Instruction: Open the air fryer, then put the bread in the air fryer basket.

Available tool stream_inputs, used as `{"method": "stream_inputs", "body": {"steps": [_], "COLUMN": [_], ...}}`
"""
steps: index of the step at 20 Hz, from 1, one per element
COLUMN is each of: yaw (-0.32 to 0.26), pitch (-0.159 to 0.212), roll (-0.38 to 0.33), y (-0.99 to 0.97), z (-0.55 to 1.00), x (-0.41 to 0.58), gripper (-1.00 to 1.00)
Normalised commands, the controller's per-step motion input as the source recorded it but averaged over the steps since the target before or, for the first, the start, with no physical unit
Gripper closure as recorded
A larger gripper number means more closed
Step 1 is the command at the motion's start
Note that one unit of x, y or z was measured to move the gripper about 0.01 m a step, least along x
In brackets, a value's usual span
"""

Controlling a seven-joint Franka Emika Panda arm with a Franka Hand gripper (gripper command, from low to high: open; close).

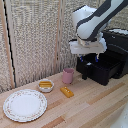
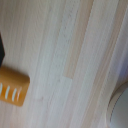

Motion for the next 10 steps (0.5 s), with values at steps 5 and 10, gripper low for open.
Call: {"method": "stream_inputs", "body": {"steps": [5, 10], "yaw": [0.257, 0.204], "pitch": [0.024, 0.044], "roll": [0.259, 0.199], "y": [0.05, 0.29], "z": [-0.11, -0.21], "x": [0.002, 0.009], "gripper": [-1.0, -1.0]}}
